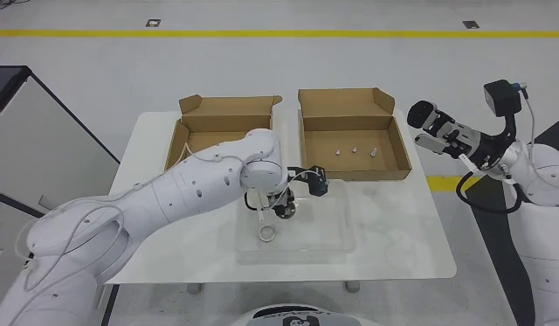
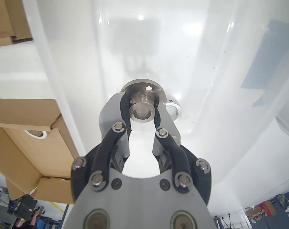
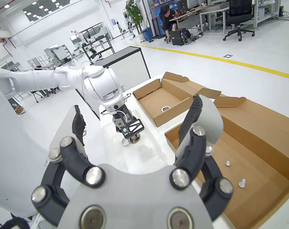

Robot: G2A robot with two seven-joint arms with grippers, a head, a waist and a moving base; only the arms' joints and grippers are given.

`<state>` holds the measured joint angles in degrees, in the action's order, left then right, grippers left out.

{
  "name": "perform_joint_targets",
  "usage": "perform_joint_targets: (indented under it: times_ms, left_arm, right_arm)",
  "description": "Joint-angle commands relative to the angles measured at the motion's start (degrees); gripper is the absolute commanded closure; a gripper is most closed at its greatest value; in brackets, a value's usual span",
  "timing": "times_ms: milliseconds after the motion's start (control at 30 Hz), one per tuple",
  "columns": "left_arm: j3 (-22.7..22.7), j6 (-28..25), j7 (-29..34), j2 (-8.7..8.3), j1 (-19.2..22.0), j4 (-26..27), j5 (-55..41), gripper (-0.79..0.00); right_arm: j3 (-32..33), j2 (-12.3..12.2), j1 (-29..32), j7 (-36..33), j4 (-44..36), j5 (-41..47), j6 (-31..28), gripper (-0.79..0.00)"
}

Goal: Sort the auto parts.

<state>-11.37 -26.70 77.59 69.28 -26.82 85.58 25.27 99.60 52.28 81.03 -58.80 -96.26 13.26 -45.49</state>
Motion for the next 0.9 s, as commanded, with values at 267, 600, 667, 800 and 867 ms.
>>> perform_joint_targets:
  times_ms: [267, 600, 667, 800, 867]
  left_arm:
    - [-3.16, 0.21, 0.2, -3.98, 2.99, 8.19, -6.07, 0.0]
    - [-5.52, 0.9, 0.89, -6.83, 4.63, 13.4, -9.03, 0.0]
    - [-5.52, 0.9, 0.89, -6.83, 4.63, 13.4, -9.03, 0.0]
    - [-5.52, 0.9, 0.89, -6.83, 4.63, 13.4, -9.03, 0.0]
    - [-5.52, 0.9, 0.89, -6.83, 4.63, 13.4, -9.03, 0.0]
  right_arm:
    - [0.0, 0.0, 0.0, 0.0, 0.0, 0.0, 0.0, -0.785]
    - [0.0, 0.0, 0.0, 0.0, 0.0, 0.0, 0.0, -0.785]
    - [0.0, 0.0, 0.0, 0.0, 0.0, 0.0, 0.0, -0.785]
    - [0.0, 0.0, 0.0, 0.0, 0.0, 0.0, 0.0, -0.785]
    - [0.0, 0.0, 0.0, 0.0, 0.0, 0.0, 0.0, -0.785]
